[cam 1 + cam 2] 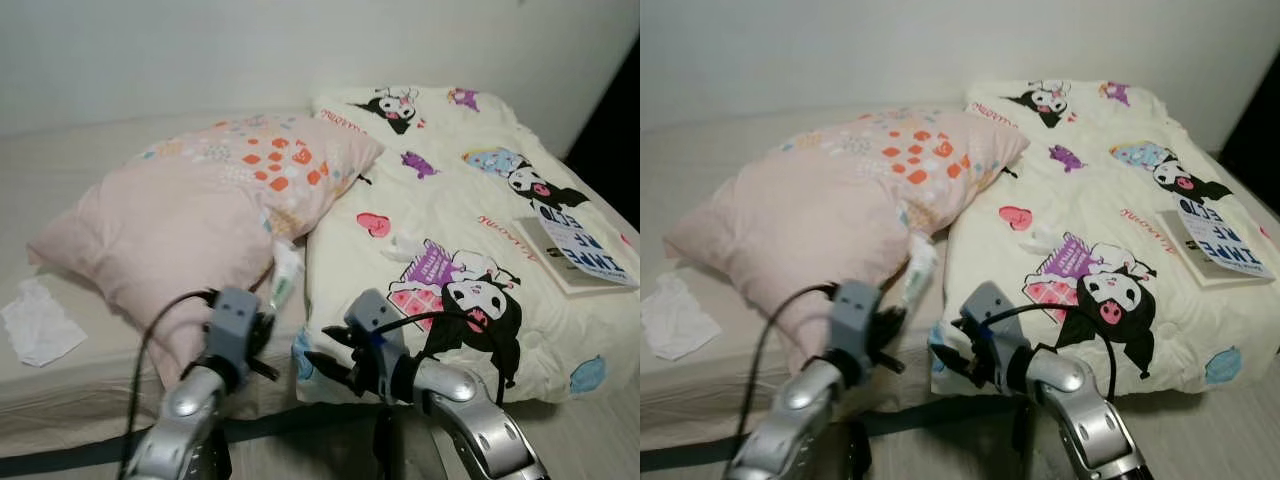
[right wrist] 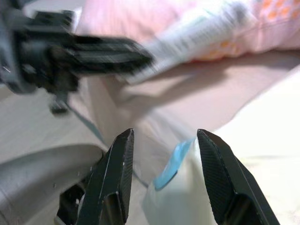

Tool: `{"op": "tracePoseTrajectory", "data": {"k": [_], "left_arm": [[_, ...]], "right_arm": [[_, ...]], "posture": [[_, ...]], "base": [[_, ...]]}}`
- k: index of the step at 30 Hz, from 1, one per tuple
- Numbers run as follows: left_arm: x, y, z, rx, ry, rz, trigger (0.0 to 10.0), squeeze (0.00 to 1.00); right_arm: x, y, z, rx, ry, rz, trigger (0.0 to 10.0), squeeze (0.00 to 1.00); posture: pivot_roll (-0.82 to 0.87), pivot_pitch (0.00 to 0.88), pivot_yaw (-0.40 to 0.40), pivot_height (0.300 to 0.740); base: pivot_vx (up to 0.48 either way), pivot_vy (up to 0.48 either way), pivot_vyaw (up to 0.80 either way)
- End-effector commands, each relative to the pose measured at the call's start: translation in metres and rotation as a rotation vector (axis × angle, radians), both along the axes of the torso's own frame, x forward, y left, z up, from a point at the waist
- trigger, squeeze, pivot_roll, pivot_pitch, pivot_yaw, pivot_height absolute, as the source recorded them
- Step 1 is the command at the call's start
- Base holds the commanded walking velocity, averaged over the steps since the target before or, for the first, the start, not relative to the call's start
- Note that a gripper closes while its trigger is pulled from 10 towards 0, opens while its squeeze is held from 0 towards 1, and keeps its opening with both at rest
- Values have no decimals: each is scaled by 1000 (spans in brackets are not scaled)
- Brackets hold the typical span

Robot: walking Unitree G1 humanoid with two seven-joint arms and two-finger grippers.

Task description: Clean up the room

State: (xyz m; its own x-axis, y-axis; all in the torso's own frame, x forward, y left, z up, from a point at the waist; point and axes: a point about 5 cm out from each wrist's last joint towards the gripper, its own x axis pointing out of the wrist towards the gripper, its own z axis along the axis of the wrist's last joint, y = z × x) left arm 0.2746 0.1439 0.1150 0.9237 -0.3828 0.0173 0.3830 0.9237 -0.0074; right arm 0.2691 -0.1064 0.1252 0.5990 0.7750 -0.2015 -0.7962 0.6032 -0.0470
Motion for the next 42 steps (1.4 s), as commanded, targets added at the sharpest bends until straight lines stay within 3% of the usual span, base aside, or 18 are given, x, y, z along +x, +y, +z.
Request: {"op": "tracePoseTrajectory", "data": {"k": [1, 4, 6, 8, 9, 10, 15, 17, 18, 20, 29, 32, 42], "left_arm": [[-9, 11, 8, -74, -6, 0, 0, 0], [-19, 21, 20, -149, -41, -8, 0, 0], [-19, 32, 25, -129, -90, 105, 0, 0], [-19, 32, 25, -129, -90, 105, 0, 0], [-18, 35, 26, -114, -99, 168, 4353, 0], [-14, 40, 27, -83, -111, 263, 10000, 0], [-9, 41, 32, -52, -142, 386, 10000, 0], [-6, 37, 28, 5, -117, 441, 10000, 0], [-6, 37, 28, 5, -117, 441, 10000, 0], [-4, 31, 15, 47, -52, 464, 10000, 0], [-1, 21, -5, 98, 11, 496, 10000, 0], [0, 23, -10, 115, 7, 520, 10000, 0], [-3, 9, -9, 112, -23, 417, 10000, 0]], "right_arm": [[-1, -1, 7, 69, -19, -8, 10000, 0], [3, -6, 15, 144, -34, -40, 10000, 0], [11, -14, 16, 146, -76, -145, 10000, 0], [11, -14, 16, 146, -76, -145, 10000, 0], [15, -17, 14, 130, -101, -204, 10000, 0], [19, -20, 12, 103, -144, -279, 10000, 0], [25, -26, 3, 33, -215, -435, 10000, 0], [30, -37, -8, -24, -227, -629, 10000, 0], [30, -37, -8, -24, -227, -629, 10000, 0], [29, -51, -18, -66, -222, -808, 10000, 0], [24, -56, -30, -151, -276, -895, 10000, 0], [24, -56, -31, -141, -286, -902, 10000, 0], [23, -54, -35, -73, -283, -924, 10000, 0]], "posture": [[35, 92, -17, 544], [42, 76, -24, 544], [42, 65, -31, 544], [42, 65, -31, 544], [44, 61, -33, 544], [49, 54, -37, 544], [47, 52, -39, 544], [43, 52, -35, 544], [43, 52, -35, 544], [38, 57, -35, 544], [31, 60, -30, 544], [23, 56, -25, 544], [26, 55, -24, 549]], "base": [[0, 0, 0], [0, 0, 0], [0, 0, 0], [0, 0, 0], [0, 0, 0], [0, 0, 0], [0, 0, 0], [0, 0, 0], [0, 0, 0], [0, 0, 0], [0, 0, 0], [0, 0, 0], [0, 0, 0]]}}
